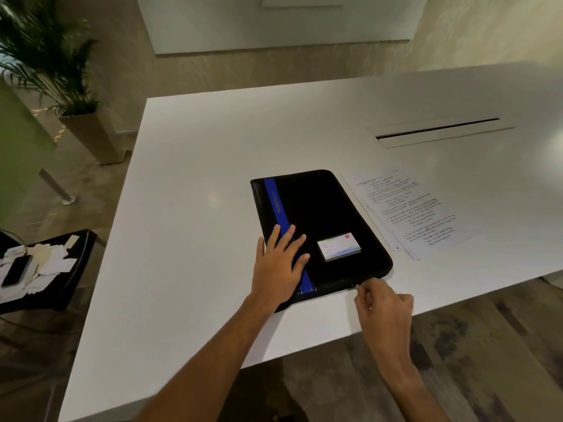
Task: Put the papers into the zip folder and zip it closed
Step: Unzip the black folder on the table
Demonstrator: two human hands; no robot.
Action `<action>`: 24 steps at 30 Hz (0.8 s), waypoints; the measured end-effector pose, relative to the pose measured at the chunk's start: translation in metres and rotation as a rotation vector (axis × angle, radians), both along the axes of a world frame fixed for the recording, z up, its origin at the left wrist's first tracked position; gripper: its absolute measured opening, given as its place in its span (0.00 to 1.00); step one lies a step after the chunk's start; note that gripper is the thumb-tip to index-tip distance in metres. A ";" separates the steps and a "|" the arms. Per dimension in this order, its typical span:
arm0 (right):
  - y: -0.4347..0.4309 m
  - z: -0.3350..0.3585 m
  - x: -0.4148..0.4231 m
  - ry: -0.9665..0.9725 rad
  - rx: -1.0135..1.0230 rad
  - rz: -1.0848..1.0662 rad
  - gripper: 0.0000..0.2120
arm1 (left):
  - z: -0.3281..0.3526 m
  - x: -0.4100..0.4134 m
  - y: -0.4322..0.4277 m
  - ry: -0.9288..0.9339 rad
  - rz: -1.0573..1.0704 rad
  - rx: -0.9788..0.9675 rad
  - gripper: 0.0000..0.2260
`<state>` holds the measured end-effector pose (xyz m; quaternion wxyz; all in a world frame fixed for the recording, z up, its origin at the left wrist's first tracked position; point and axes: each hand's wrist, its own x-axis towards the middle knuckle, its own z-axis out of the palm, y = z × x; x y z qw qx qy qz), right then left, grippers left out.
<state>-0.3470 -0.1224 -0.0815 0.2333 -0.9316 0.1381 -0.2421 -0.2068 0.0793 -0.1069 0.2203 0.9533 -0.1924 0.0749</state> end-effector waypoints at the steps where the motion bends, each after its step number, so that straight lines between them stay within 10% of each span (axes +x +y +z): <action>1: 0.000 0.001 0.000 -0.001 -0.003 -0.009 0.13 | 0.000 0.000 0.000 -0.002 0.004 -0.002 0.26; 24: 0.089 -0.017 -0.009 0.003 -0.030 0.188 0.13 | 0.001 -0.001 -0.006 -0.030 0.038 -0.030 0.27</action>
